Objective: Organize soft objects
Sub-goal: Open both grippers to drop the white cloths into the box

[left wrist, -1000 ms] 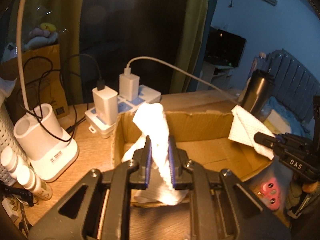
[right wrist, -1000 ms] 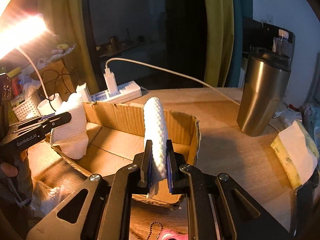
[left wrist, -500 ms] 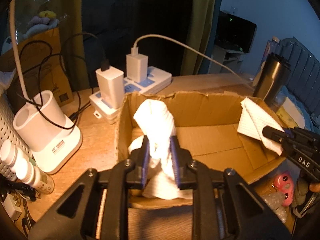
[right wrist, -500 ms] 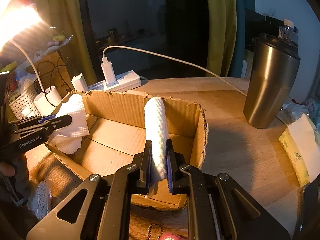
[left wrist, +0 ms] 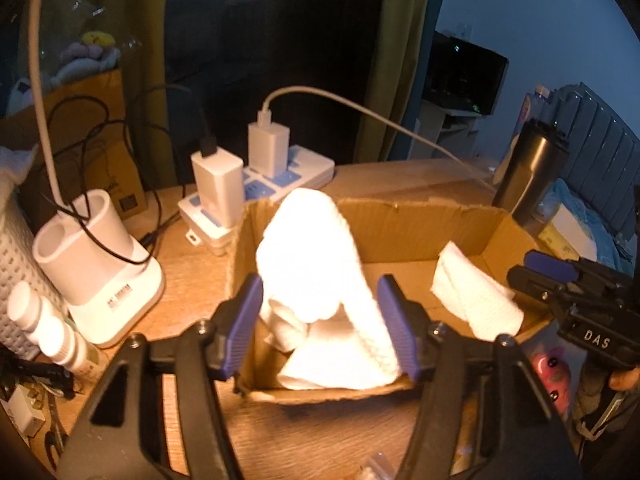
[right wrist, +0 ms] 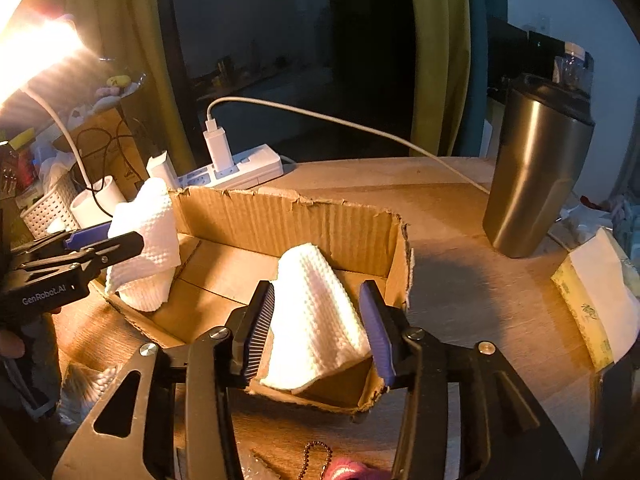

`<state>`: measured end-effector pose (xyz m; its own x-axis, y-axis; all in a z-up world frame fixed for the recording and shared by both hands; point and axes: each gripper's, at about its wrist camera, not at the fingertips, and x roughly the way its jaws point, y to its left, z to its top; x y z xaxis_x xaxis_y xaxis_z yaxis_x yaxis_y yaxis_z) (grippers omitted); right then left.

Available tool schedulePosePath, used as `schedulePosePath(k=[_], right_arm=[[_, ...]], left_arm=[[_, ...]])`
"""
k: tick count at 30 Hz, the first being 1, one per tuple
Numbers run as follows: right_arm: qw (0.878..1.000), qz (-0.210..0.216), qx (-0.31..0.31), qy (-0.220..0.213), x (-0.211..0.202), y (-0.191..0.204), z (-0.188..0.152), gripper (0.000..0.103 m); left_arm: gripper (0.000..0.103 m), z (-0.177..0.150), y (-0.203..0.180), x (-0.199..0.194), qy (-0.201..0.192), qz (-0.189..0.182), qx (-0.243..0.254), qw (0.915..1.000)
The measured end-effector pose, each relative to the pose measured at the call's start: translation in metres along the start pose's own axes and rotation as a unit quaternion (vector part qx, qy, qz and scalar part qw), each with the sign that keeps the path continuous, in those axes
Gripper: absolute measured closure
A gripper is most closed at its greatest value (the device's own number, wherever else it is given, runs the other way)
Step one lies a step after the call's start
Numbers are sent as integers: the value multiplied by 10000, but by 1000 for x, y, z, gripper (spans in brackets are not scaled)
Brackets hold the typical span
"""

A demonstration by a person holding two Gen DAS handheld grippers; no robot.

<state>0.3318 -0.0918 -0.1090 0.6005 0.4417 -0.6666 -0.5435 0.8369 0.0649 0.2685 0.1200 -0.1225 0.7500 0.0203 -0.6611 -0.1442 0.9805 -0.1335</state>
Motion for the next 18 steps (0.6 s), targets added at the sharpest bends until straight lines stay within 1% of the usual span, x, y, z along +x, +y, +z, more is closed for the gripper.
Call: schedulePosePath(k=[10,18], right_arm=[[9997,-104,-64,-232,-33,4,2,55],[9989,-184,-63,-416,-63,8,-4,55]], left_arm=[[42,5,-4,-30,-254,9,30,9997],[42,3,-14,-60,-463,-50,116,9988]])
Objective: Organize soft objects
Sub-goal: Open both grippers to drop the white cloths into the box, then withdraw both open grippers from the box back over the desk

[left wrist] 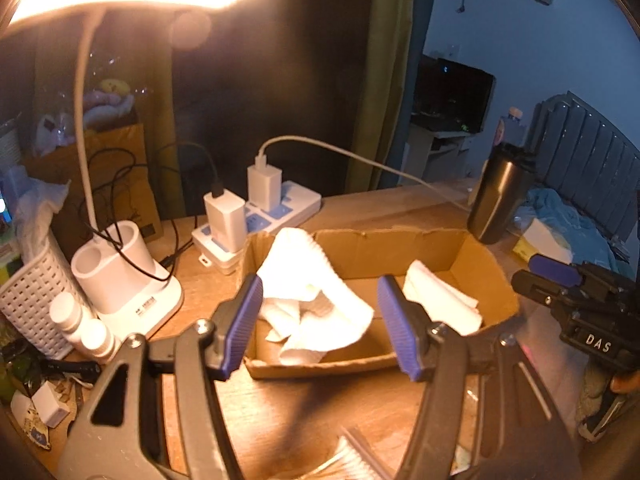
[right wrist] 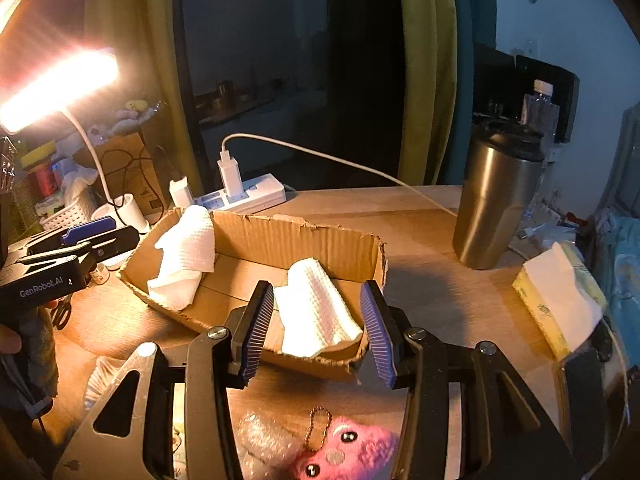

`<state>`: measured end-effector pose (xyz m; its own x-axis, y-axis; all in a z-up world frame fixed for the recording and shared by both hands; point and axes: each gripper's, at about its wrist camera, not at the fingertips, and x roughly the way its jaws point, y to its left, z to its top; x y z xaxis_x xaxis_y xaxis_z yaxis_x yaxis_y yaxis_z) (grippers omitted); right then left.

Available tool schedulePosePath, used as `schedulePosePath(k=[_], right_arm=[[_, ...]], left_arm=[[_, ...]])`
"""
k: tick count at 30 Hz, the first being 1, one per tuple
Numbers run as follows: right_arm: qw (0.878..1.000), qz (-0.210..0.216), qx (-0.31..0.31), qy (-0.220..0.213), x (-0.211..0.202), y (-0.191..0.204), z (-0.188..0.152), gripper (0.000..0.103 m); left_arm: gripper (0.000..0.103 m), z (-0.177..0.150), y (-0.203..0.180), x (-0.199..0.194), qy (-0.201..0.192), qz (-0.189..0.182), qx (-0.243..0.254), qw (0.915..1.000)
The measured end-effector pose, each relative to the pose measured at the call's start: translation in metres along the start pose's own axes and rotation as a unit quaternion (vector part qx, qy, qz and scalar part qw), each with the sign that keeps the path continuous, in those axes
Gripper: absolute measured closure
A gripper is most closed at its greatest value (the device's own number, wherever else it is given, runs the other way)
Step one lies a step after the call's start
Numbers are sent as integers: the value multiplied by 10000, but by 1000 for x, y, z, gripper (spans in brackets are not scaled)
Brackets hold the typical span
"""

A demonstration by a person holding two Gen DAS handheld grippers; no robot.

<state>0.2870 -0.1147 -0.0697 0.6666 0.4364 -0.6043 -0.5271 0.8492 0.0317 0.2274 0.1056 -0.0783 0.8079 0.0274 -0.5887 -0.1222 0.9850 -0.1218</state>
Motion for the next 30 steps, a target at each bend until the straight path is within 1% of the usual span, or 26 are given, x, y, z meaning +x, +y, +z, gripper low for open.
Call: schedulePosePath(k=[14,30], right_arm=[[9995,-77,-78,-295,-54,14,-10,55],[9989,-141,-100,-432,-97,29,-35,55]], left_arm=[[42,-10,-12,-54,-257,-55,61,9996],[42,-29,-21,-99,-438,-129,120,9989]])
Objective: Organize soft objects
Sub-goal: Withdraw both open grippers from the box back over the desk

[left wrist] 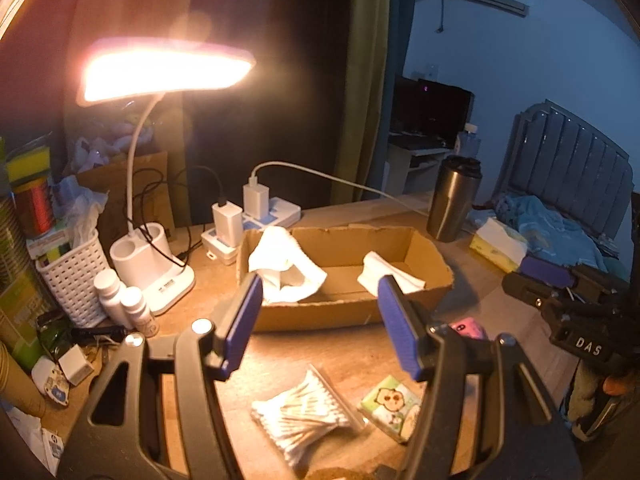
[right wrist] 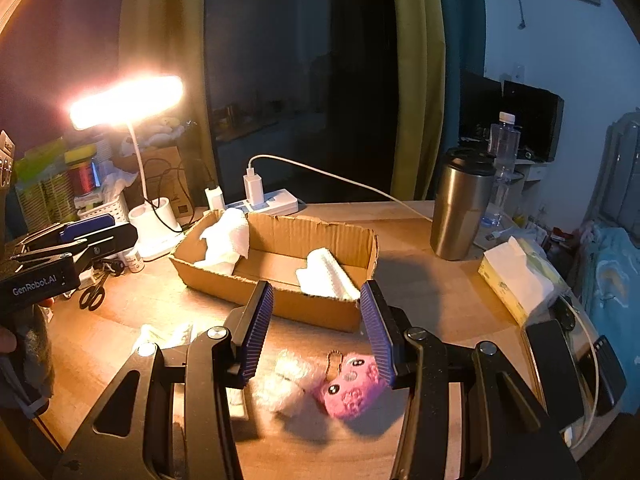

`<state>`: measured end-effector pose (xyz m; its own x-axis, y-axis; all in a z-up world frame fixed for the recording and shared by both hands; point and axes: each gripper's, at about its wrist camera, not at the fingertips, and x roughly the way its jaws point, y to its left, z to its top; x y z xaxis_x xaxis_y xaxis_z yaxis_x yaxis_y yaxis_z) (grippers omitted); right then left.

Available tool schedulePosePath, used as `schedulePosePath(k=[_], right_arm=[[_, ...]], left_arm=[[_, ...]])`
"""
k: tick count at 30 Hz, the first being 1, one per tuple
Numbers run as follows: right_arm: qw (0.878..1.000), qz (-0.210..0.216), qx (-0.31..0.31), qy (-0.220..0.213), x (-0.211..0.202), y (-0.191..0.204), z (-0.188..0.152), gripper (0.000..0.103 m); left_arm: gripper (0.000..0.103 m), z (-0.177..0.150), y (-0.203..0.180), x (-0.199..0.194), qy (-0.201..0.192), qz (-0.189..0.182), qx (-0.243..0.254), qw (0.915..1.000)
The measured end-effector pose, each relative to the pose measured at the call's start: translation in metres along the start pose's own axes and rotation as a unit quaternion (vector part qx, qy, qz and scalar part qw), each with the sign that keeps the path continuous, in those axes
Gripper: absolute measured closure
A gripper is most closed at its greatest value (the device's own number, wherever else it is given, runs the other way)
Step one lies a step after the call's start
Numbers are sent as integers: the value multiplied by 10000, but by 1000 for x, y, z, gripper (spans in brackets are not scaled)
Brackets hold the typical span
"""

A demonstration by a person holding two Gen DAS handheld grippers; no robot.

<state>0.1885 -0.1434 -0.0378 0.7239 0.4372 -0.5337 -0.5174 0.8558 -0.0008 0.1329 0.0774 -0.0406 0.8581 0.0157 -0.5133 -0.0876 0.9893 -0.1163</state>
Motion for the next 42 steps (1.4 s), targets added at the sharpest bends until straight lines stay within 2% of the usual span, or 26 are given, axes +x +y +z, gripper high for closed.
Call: schedulePosePath(k=[10,14,17,28,42], right_arm=[[10000,-36,-29,11,-27,5,-21,53],[10000,-36,0,12,-35,4,-31,47],[10000,-34,15,34,-41,5,-40,47],[9998,0,28,184,-48,10,-65,47],[9995,57,79,301,-50,15,-86,46]], left_arm=[[42,-22,-13,-21,80,-50,26,10000],[42,-31,-21,-28,116,-78,64,9999],[42,-38,-26,-33,147,-91,105,9998],[42,-62,-29,-43,301,-95,78,9995],[42,-96,-20,-37,724,8,57,9974]])
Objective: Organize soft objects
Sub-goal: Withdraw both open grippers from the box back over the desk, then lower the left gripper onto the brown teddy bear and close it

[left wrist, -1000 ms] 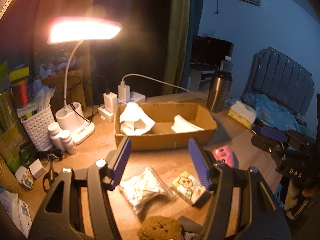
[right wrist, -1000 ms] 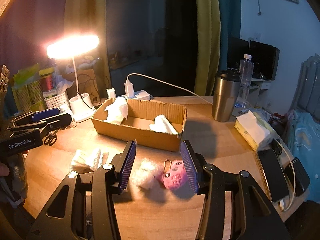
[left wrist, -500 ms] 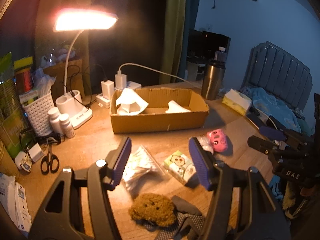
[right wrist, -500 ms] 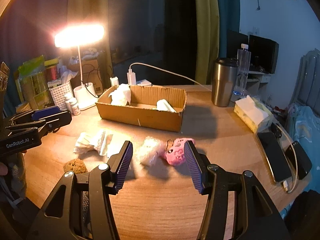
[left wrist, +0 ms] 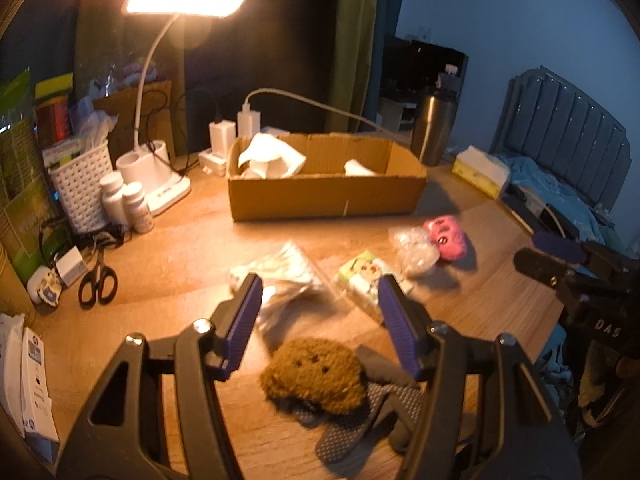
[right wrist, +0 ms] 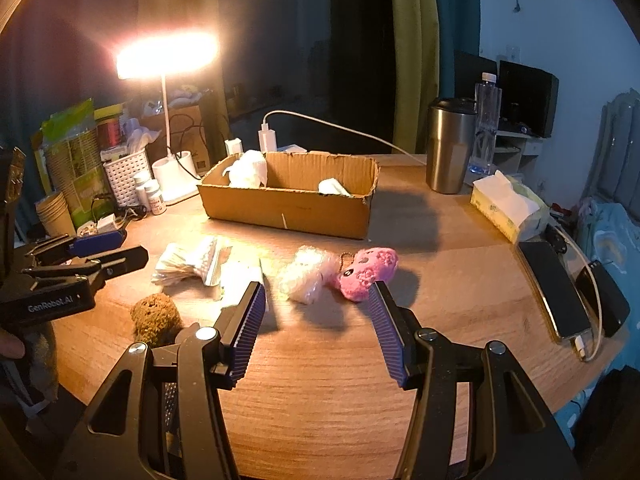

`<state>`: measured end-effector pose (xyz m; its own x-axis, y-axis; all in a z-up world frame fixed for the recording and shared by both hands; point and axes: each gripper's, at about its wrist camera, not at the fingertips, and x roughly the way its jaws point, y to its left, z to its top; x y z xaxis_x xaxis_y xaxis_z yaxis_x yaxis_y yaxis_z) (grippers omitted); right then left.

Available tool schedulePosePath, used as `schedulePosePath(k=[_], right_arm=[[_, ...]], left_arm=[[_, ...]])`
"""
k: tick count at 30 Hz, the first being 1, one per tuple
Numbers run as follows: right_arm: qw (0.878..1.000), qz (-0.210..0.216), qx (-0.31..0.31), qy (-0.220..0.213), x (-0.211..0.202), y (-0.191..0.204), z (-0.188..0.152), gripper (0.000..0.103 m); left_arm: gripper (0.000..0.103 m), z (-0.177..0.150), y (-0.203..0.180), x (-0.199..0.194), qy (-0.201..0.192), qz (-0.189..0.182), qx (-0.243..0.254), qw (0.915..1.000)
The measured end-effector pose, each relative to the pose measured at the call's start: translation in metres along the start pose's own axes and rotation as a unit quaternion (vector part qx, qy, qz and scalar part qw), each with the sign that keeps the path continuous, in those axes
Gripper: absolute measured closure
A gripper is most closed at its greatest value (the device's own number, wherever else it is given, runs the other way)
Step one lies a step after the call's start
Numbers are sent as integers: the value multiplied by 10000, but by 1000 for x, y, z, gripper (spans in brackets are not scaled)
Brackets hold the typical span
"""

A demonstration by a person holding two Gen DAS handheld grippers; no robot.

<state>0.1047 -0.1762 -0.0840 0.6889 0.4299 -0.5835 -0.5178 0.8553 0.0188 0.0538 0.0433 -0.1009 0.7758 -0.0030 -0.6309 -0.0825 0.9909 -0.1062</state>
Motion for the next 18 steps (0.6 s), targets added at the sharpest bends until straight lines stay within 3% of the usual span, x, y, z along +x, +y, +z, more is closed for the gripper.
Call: schedulePosePath(k=[15,17,18], right_arm=[[9995,7,102,283,16,-1,-19,42],[9995,2,100,300,18,0,-20,42],[9995,0,101,310,18,0,-20,42]], left_arm=[[41,-30,6,21,453,-45,-134,9989],[39,-32,6,25,513,-51,-139,9986],[30,-33,5,27,556,-60,-131,9983]])
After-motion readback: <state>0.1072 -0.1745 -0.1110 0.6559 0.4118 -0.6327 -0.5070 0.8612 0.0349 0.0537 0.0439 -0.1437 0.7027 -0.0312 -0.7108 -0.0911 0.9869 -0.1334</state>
